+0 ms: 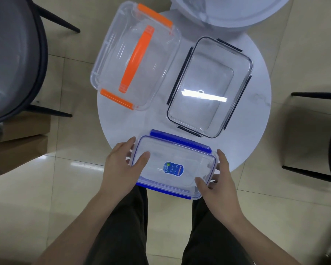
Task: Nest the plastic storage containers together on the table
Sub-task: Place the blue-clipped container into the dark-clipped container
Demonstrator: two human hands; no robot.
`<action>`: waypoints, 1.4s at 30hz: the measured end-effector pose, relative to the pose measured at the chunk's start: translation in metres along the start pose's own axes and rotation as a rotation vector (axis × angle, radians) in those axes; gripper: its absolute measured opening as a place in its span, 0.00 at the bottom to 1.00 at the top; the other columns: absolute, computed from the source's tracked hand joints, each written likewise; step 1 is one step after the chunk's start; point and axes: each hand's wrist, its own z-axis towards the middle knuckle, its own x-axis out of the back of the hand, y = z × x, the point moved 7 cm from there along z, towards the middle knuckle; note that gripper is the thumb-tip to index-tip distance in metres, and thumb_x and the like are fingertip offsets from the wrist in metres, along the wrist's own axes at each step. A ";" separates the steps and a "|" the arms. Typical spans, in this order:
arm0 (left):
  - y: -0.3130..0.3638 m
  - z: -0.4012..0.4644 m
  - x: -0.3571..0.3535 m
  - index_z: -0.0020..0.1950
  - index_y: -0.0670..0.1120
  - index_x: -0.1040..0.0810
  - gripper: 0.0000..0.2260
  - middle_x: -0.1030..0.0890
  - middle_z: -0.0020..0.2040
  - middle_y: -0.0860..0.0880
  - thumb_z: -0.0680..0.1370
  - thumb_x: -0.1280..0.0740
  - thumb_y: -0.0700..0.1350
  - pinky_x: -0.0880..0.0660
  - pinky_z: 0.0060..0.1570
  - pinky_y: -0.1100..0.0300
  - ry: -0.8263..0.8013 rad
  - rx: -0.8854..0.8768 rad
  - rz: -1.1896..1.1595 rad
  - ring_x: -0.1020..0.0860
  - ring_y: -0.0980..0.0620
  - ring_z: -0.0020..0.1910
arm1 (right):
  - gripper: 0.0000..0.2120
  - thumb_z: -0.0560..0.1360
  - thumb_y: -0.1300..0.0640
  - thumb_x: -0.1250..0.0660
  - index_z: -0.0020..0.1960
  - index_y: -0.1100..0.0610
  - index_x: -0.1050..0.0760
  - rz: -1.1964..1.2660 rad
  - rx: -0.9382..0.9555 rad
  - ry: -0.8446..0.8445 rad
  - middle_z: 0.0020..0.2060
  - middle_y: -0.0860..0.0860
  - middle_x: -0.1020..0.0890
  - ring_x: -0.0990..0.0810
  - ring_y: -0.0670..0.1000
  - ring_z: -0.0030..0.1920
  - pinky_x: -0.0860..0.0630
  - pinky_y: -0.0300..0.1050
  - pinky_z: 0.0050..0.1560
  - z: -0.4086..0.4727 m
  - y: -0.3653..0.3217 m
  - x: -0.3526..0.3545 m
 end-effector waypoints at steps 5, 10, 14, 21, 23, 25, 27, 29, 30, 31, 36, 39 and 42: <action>0.023 -0.004 0.007 0.60 0.50 0.23 0.28 0.19 0.55 0.53 0.67 0.36 0.65 0.24 0.40 0.67 -0.020 0.002 -0.088 0.20 0.58 0.48 | 0.32 0.74 0.58 0.27 0.73 0.49 0.38 -0.031 -0.006 0.074 0.59 0.41 0.25 0.21 0.46 0.56 0.21 0.29 0.36 -0.002 -0.017 0.019; 0.039 -0.002 0.011 0.61 0.49 0.20 0.23 0.16 0.56 0.52 0.72 0.31 0.60 0.16 0.51 0.49 -0.046 0.048 -0.209 0.17 0.51 0.56 | 0.18 0.75 0.56 0.29 0.62 0.48 0.27 -0.010 -0.005 0.131 0.52 0.40 0.20 0.19 0.43 0.50 0.24 0.27 0.33 0.011 -0.034 0.045; 0.049 0.008 0.012 0.61 0.50 0.20 0.20 0.16 0.56 0.53 0.72 0.27 0.56 0.17 0.53 0.47 -0.053 0.095 -0.269 0.17 0.49 0.56 | 0.16 0.75 0.55 0.29 0.61 0.47 0.26 0.034 0.002 0.189 0.51 0.40 0.18 0.18 0.39 0.47 0.23 0.28 0.33 0.024 -0.050 0.064; 0.061 0.023 0.004 0.54 0.54 0.19 0.13 0.14 0.50 0.58 0.71 0.23 0.50 0.16 0.43 0.59 -0.085 0.131 -0.434 0.15 0.55 0.49 | 0.17 0.73 0.52 0.28 0.62 0.49 0.22 0.052 0.007 0.233 0.52 0.45 0.15 0.16 0.48 0.51 0.17 0.54 0.51 0.047 -0.082 0.093; 0.063 0.026 -0.001 0.55 0.54 0.19 0.15 0.14 0.53 0.56 0.71 0.22 0.49 0.15 0.46 0.54 -0.112 0.160 -0.482 0.16 0.54 0.53 | 0.17 0.73 0.53 0.28 0.62 0.51 0.21 0.062 0.023 0.248 0.52 0.46 0.15 0.16 0.50 0.51 0.18 0.57 0.53 0.054 -0.093 0.099; 0.067 0.028 -0.005 0.57 0.52 0.20 0.18 0.14 0.54 0.54 0.69 0.21 0.50 0.15 0.46 0.52 -0.148 0.168 -0.543 0.15 0.52 0.54 | 0.17 0.73 0.53 0.27 0.61 0.52 0.21 0.071 0.037 0.260 0.51 0.46 0.14 0.16 0.50 0.51 0.18 0.57 0.54 0.061 -0.102 0.105; 0.071 0.029 -0.009 0.58 0.50 0.20 0.23 0.13 0.55 0.52 0.66 0.21 0.52 0.15 0.45 0.54 -0.175 0.159 -0.600 0.14 0.51 0.54 | 0.14 0.73 0.55 0.27 0.58 0.51 0.20 0.092 0.051 0.272 0.49 0.46 0.14 0.15 0.49 0.49 0.18 0.55 0.54 0.068 -0.111 0.111; 0.074 0.030 -0.013 0.59 0.48 0.20 0.26 0.13 0.55 0.50 0.64 0.21 0.52 0.15 0.46 0.54 -0.179 0.157 -0.658 0.14 0.50 0.54 | 0.13 0.72 0.57 0.26 0.56 0.51 0.19 0.116 0.065 0.289 0.47 0.45 0.13 0.15 0.47 0.46 0.18 0.52 0.54 0.073 -0.118 0.117; 0.076 0.030 -0.015 0.60 0.47 0.20 0.26 0.13 0.55 0.49 0.64 0.21 0.51 0.15 0.46 0.54 -0.179 0.159 -0.690 0.14 0.49 0.54 | 0.13 0.72 0.57 0.26 0.57 0.51 0.20 0.127 0.069 0.300 0.47 0.45 0.14 0.15 0.45 0.46 0.18 0.51 0.54 0.075 -0.121 0.120; 0.077 0.029 -0.018 0.59 0.47 0.20 0.26 0.13 0.55 0.49 0.64 0.21 0.51 0.16 0.46 0.54 -0.179 0.159 -0.720 0.14 0.49 0.54 | 0.15 0.72 0.57 0.26 0.58 0.52 0.20 0.137 0.072 0.309 0.48 0.46 0.14 0.15 0.45 0.47 0.18 0.51 0.55 0.077 -0.122 0.122; 0.087 0.025 -0.033 0.61 0.45 0.20 0.26 0.14 0.57 0.46 0.65 0.22 0.50 0.16 0.46 0.55 -0.177 0.165 -0.833 0.14 0.47 0.55 | 0.26 0.73 0.54 0.26 0.68 0.53 0.28 0.229 0.054 0.331 0.60 0.48 0.19 0.19 0.51 0.59 0.22 0.58 0.60 0.080 -0.121 0.124; 0.090 0.025 -0.045 0.64 0.40 0.23 0.28 0.15 0.59 0.43 0.66 0.23 0.47 0.16 0.50 0.53 -0.186 0.210 -0.929 0.15 0.45 0.57 | 0.29 0.72 0.51 0.27 0.71 0.52 0.31 0.306 0.016 0.331 0.62 0.49 0.20 0.18 0.52 0.57 0.20 0.59 0.57 0.080 -0.117 0.117; 0.093 0.025 -0.056 0.62 0.39 0.24 0.31 0.15 0.58 0.41 0.64 0.21 0.49 0.16 0.49 0.53 -0.169 0.251 -0.990 0.15 0.43 0.57 | 0.25 0.73 0.50 0.27 0.67 0.51 0.28 0.393 -0.030 0.321 0.61 0.49 0.20 0.17 0.51 0.56 0.20 0.57 0.58 0.081 -0.111 0.107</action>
